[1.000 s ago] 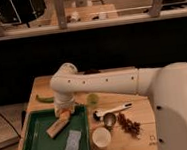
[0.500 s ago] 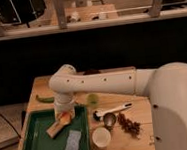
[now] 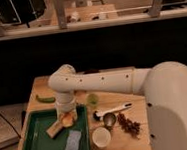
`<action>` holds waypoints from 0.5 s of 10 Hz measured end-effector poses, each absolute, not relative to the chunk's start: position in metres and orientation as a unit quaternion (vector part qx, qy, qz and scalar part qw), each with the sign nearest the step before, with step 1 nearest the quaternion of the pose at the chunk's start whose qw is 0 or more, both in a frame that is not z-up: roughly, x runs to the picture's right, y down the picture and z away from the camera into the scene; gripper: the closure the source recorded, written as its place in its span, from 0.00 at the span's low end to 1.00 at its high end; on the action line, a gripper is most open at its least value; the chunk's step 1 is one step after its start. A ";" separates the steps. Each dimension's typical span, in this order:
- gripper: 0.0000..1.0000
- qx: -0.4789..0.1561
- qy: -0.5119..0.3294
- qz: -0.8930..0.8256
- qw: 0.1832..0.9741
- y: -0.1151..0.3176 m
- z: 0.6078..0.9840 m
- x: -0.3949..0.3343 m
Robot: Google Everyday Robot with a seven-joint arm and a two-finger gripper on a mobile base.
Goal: Place apple in tray
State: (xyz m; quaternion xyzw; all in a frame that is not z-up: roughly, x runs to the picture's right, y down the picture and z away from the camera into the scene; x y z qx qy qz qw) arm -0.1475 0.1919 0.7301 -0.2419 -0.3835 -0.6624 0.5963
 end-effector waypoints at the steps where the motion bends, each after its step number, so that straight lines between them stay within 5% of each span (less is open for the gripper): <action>1: 0.90 -0.247 -0.382 -0.661 0.597 0.192 0.730 -0.147; 5: 0.52 -0.260 -0.383 -0.653 0.599 0.188 0.729 -0.141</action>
